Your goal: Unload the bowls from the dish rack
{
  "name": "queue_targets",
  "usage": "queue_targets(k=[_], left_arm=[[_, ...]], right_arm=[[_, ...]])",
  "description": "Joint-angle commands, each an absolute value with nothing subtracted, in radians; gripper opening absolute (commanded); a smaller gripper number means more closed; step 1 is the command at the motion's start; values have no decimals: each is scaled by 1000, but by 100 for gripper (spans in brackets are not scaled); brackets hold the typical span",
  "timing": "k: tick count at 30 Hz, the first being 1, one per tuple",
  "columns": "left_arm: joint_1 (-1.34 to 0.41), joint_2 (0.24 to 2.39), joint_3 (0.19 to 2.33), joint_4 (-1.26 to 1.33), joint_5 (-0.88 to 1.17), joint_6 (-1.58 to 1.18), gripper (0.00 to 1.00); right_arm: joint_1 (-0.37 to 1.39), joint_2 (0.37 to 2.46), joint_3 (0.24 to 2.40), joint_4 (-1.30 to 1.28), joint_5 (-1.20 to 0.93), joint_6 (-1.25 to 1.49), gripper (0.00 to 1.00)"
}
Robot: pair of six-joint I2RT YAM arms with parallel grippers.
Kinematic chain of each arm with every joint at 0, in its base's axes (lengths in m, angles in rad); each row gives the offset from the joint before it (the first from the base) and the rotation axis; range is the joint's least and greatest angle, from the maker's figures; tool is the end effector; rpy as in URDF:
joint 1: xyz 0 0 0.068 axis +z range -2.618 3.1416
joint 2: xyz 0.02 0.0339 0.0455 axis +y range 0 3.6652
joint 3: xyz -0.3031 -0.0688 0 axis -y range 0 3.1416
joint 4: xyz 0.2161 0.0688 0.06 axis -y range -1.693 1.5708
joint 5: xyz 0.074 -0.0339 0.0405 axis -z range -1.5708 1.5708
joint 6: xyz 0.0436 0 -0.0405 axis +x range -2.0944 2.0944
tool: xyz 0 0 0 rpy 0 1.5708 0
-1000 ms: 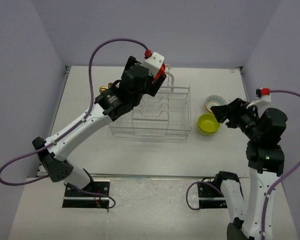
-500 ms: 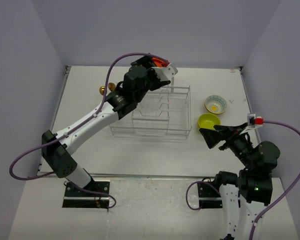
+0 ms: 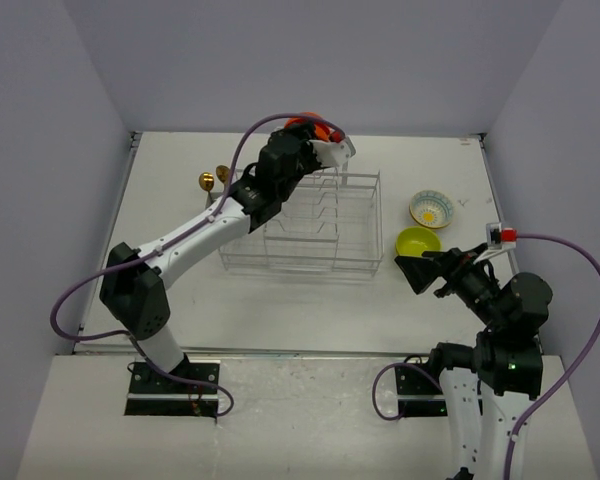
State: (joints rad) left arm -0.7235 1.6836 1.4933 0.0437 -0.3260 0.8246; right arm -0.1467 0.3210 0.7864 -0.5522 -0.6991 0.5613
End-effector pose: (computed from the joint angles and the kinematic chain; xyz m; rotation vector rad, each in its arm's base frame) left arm 0.3028 -0.2489 0.4159 1.0190 1.3887 0.3545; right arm 0.0096 0.0269 0.3504 0.0540 1.7135 0.8868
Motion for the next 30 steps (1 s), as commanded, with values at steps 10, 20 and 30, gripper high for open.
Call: queue_targets(k=[10,20,30], left_arm=[[-710,1723,1536,112,-318,848,31],[-713,1701,1531,114,-321,841,0],[-744,1687,1496,234,-429,885,0]], right_arm=[[-141,342,830,-528,-729,543,99],[-141,347,838,-534,-729,537,99],[-143,342,833,-531,-729,532,99]])
